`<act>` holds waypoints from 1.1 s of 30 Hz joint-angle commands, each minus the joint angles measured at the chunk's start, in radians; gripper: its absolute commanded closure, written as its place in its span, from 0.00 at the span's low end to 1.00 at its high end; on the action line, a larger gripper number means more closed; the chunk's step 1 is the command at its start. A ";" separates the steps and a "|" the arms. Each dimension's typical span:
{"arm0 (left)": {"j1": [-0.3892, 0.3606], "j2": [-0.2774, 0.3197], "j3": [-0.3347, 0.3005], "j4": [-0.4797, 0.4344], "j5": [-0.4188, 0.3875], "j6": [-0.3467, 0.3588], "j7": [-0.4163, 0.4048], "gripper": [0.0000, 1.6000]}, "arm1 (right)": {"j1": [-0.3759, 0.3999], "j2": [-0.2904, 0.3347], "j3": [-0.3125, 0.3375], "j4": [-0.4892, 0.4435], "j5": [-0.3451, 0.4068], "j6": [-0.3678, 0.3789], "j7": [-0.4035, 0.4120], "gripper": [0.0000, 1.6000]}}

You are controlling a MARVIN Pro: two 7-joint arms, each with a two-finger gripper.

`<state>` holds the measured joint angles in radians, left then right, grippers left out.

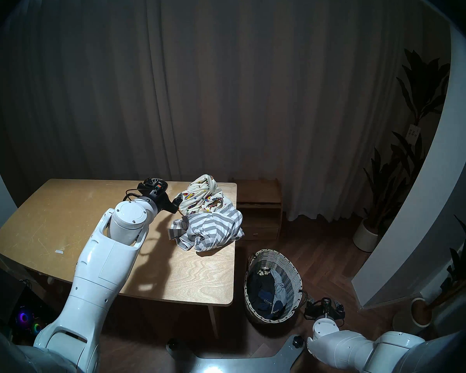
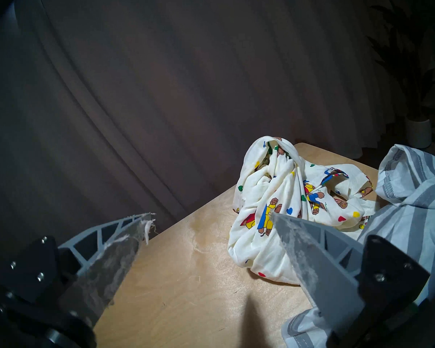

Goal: Toss clothes into the laundry hamper

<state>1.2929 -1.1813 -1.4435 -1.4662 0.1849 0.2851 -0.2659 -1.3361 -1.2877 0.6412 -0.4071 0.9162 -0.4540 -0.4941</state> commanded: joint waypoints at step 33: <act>-0.370 -0.124 0.112 0.423 0.047 0.015 -0.065 0.00 | -0.032 0.056 0.040 -0.074 -0.004 -0.095 -0.049 0.00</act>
<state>1.0287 -1.2914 -1.3360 -1.1006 0.2290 0.3002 -0.3141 -1.3603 -1.2428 0.6789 -0.4651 0.9154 -0.5247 -0.5364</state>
